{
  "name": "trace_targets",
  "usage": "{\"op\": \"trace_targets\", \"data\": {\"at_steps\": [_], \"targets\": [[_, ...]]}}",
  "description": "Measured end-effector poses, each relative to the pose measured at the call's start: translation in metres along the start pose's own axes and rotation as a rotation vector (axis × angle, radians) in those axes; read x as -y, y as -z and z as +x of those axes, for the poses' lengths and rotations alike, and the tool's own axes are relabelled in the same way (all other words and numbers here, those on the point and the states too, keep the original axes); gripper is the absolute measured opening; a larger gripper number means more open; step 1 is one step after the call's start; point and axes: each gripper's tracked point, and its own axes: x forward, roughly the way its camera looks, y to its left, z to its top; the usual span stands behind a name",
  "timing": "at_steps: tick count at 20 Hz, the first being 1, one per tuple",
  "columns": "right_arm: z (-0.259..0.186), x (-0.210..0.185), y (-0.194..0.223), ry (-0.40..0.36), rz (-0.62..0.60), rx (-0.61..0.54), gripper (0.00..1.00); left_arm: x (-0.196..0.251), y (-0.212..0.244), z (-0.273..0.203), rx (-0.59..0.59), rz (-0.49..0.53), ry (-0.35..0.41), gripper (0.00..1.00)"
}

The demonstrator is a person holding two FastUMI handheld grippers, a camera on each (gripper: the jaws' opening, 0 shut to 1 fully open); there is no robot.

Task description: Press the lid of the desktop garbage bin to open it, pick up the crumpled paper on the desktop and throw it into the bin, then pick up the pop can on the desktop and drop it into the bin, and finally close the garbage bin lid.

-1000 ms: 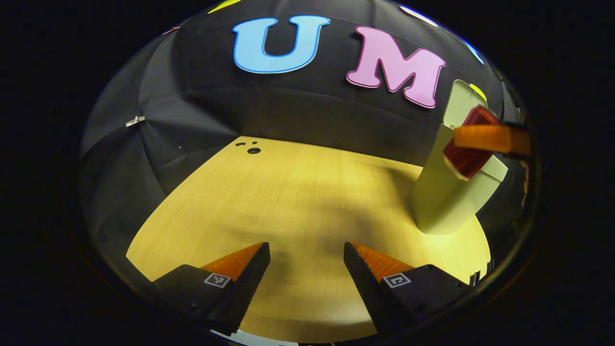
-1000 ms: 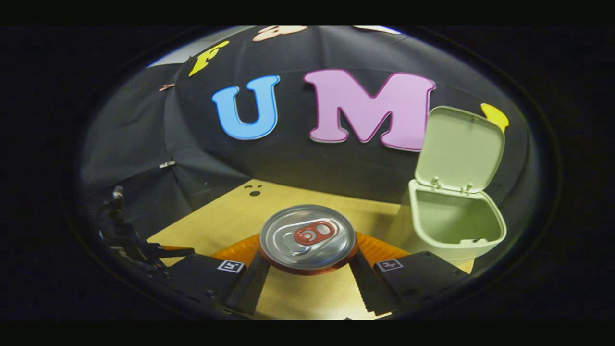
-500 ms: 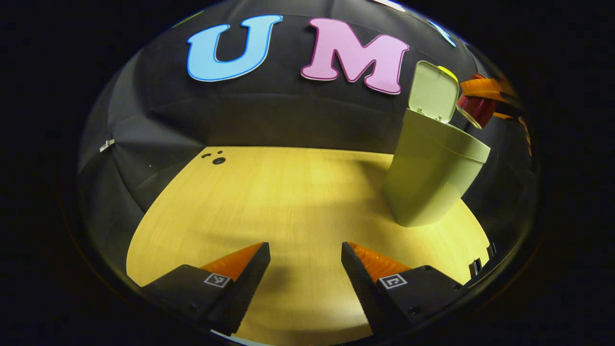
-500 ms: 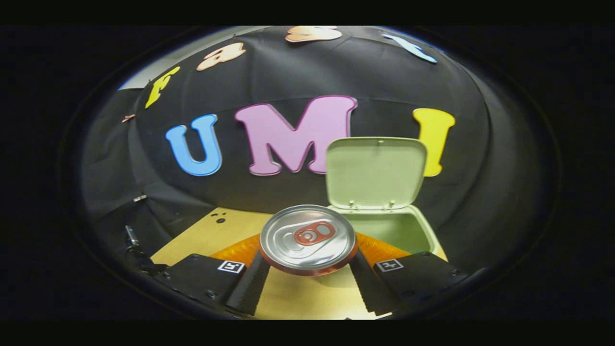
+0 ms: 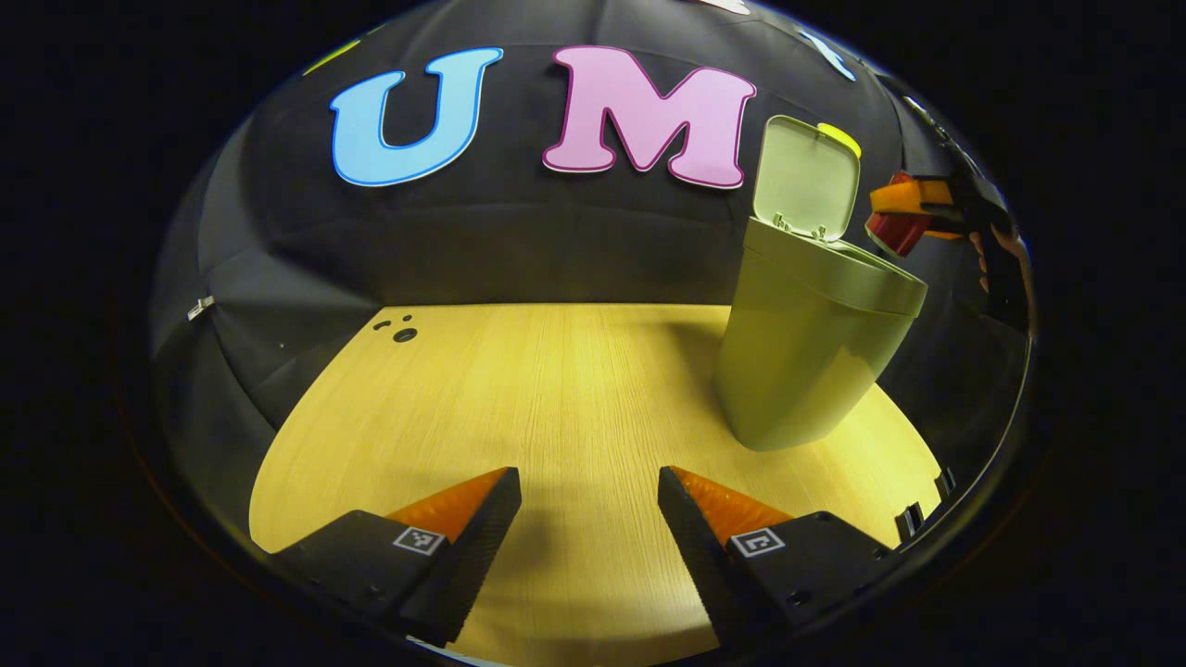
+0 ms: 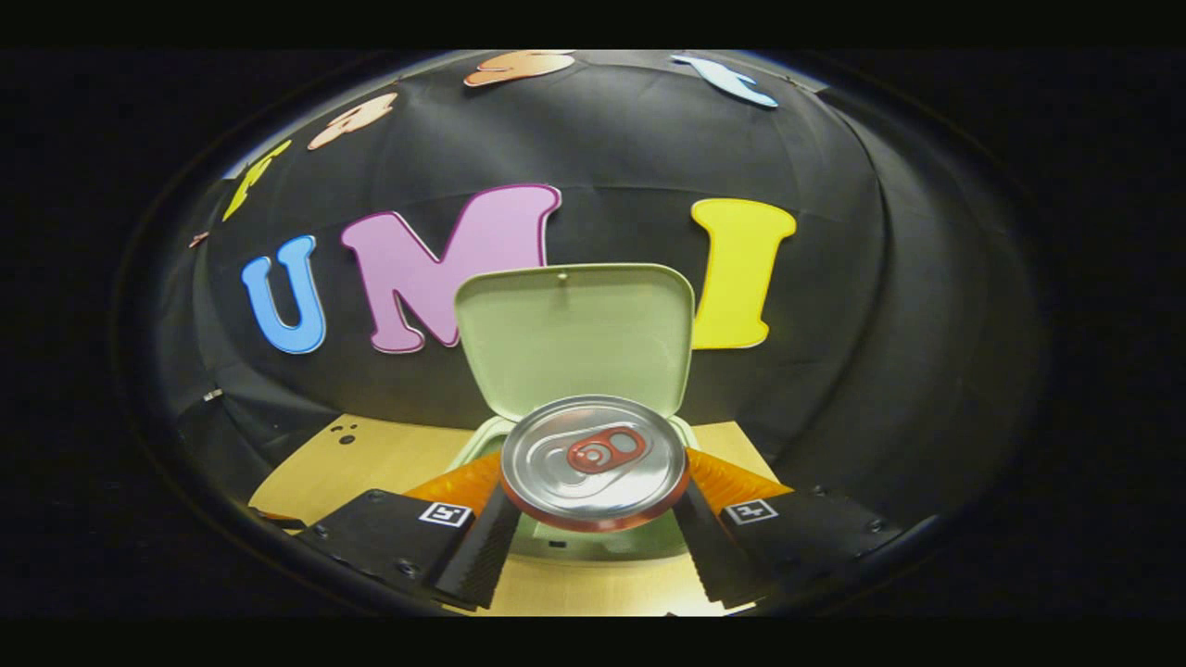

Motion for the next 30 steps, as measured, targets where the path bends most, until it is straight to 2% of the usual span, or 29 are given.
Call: {"op": "trace_targets", "data": {"at_steps": [6, 9, 11, 12, 13, 14, 17, 21, 25, 28, 30], "targets": [[0.031, -0.003, 0.023, -0.035, -0.003, -0.048, 0.85, -0.002, 0.014, -0.007, -0.025, -0.06, -0.07, 0.96], [0.039, -0.011, 0.02, -0.055, 0.002, -0.043, 0.86, -0.005, 0.015, -0.017, -0.018, -0.065, -0.106, 0.96], [0.04, -0.017, 0.011, -0.077, 0.003, -0.022, 0.96, -0.011, 0.012, -0.025, -0.007, -0.067, -0.138, 0.96], [0.04, -0.019, 0.005, -0.087, 0.001, -0.011, 0.95, -0.013, 0.011, -0.03, -0.001, -0.069, -0.157, 0.96], [0.039, -0.021, -0.003, -0.1, -0.003, 0.011, 0.95, -0.015, 0.007, -0.035, 0.009, -0.072, -0.178, 0.96], [0.036, -0.025, -0.019, -0.122, -0.026, 0.043, 1.0, -0.015, -0.002, -0.045, 0.034, -0.084, -0.218, 0.96], [0.027, -0.023, -0.059, -0.129, -0.083, 0.122, 1.0, -0.008, -0.019, -0.065, 0.088, -0.112, -0.275, 0.96], [0.021, -0.031, -0.103, -0.139, -0.057, 0.165, 1.0, 0.004, -0.03, -0.082, 0.125, -0.133, -0.268, 0.96], [0.025, -0.036, -0.146, -0.123, -0.08, 0.21, 1.0, 0.004, -0.034, -0.087, 0.128, -0.1, -0.269, 0.96], [0.036, -0.043, -0.178, -0.101, -0.107, 0.248, 1.0, 0.005, -0.032, -0.086, 0.129, -0.132, -0.241, 0.96], [0.044, -0.051, -0.188, -0.105, -0.076, 0.241, 1.0, 0.0, -0.029, -0.085, 0.127, -0.149, -0.235, 0.96]]}}
